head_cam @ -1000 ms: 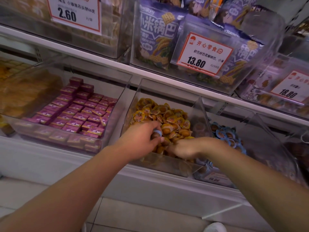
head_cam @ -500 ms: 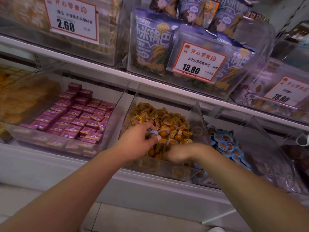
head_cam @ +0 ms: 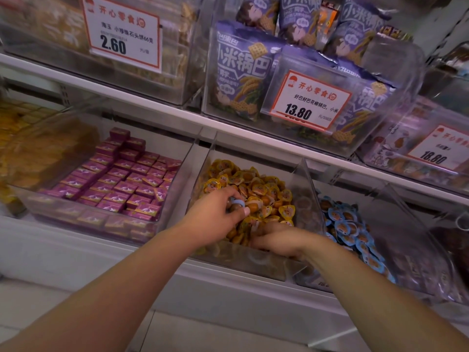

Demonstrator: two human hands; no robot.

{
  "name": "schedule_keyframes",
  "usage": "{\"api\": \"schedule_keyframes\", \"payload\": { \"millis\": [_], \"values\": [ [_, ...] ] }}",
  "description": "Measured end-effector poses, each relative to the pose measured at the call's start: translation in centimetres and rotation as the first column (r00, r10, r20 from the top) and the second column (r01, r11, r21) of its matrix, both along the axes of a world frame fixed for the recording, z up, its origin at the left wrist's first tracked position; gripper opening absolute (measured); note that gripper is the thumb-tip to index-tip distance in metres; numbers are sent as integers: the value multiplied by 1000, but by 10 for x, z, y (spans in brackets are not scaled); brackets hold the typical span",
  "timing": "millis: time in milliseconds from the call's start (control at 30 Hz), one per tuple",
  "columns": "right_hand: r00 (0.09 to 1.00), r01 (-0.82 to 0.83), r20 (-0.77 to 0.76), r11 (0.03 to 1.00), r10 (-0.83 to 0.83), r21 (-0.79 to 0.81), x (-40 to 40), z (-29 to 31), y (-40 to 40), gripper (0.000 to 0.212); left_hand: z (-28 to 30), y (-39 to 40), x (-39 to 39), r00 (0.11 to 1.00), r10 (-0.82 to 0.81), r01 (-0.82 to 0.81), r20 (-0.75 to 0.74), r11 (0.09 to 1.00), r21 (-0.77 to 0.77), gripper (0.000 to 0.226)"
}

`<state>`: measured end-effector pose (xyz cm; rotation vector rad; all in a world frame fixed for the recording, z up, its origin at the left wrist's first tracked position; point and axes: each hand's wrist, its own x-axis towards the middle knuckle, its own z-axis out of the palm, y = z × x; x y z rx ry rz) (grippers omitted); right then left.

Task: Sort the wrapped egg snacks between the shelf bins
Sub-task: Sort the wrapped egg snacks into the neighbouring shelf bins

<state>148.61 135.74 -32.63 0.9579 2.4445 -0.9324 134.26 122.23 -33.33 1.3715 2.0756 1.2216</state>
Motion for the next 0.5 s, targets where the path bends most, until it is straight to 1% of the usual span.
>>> {"api": "schedule_keyframes", "payload": {
  "millis": [33,67,100,133,167,200,233,267,300,333,367,400,433,467,500],
  "values": [
    [996,56,-75,998,-58,-27,2,-4,1,13,0,1,0,1000,6,-7,15,1000,9,15],
    [973,121,-183,988,-138,-99,4,-7,0,15,0,2,0,999,13,-14,34,1000,19,13],
    [918,199,-300,956,-259,-216,6,-6,-2,16,0,2,-1,998,19,-21,60,999,29,12],
    [826,265,-393,894,-403,-361,6,-4,-4,17,1,4,-1,995,22,-26,94,999,40,10],
    [728,294,-453,831,-515,-472,5,1,-6,16,2,5,-1,990,28,-35,136,998,52,9],
    [653,293,-505,803,-564,-518,2,6,-5,15,4,6,-1,978,38,-52,204,997,61,8],
    [604,284,-554,805,-572,-521,-1,12,-4,15,7,7,1,949,49,-74,311,995,69,8],
    [566,274,-601,816,-564,-508,-5,19,-5,14,11,7,3,885,54,-99,463,992,73,8],
    [529,272,-639,825,-558,-495,-10,25,-7,13,16,8,6,768,49,-121,639,990,70,10],
    [497,274,-672,834,-549,-479,-15,29,-9,13,21,9,9,609,29,-134,793,989,67,14],
    [472,283,-701,845,-535,-454,-19,32,-12,12,25,9,12,453,0,-138,891,988,70,18],
    [460,293,-722,856,-517,-426,-22,33,-14,13,29,10,13,338,-36,-132,940,988,86,22],
    [465,294,-734,868,-495,-400,-24,33,-17,13,31,11,14,267,-77,-123,961,986,113,24],
    [480,290,-733,876,-482,-386,-24,33,-19,14,32,12,15,228,-109,-124,968,982,139,25],
    [496,293,-721,875,-484,-385,-23,32,-20,18,32,12,15,211,-121,-139,970,979,153,25]
  ]
}}
